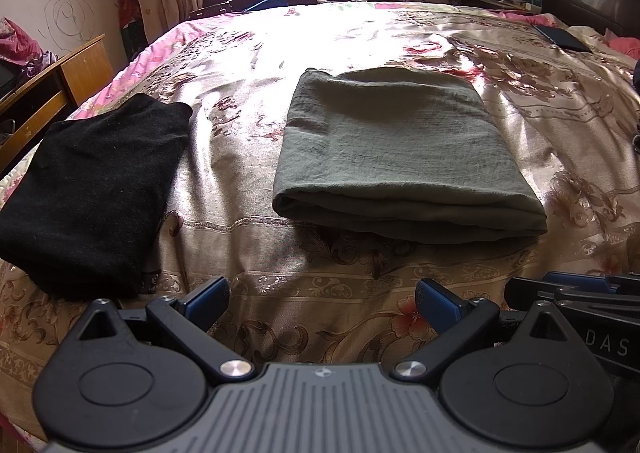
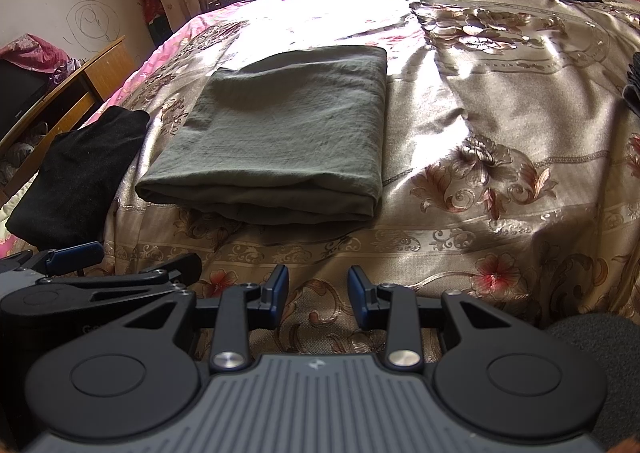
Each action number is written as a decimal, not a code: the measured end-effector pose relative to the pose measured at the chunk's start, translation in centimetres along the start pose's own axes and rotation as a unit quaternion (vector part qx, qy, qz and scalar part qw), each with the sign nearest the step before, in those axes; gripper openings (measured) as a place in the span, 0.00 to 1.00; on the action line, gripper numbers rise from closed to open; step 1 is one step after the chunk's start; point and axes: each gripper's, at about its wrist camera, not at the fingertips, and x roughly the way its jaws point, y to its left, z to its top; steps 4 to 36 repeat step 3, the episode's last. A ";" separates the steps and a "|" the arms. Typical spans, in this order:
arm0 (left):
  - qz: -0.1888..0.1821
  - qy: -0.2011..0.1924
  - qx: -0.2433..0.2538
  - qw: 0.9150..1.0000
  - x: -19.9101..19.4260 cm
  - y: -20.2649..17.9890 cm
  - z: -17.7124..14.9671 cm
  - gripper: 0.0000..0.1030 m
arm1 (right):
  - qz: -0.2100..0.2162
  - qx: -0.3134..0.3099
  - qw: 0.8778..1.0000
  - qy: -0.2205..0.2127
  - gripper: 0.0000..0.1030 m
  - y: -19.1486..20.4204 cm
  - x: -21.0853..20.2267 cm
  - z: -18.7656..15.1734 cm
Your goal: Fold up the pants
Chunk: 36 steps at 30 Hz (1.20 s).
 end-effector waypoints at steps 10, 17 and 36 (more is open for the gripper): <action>0.000 0.001 0.000 1.000 0.0 0.0 0.0 1.00 | 0.000 0.000 1.000 0.000 0.33 0.0 0.0 0.0; 0.000 0.001 0.000 1.000 0.0 0.0 0.0 1.00 | 0.000 0.000 1.000 0.000 0.33 0.0 0.0 0.0; 0.000 0.001 0.000 1.000 0.0 0.0 0.0 1.00 | 0.000 0.000 1.000 0.000 0.33 0.0 0.0 0.0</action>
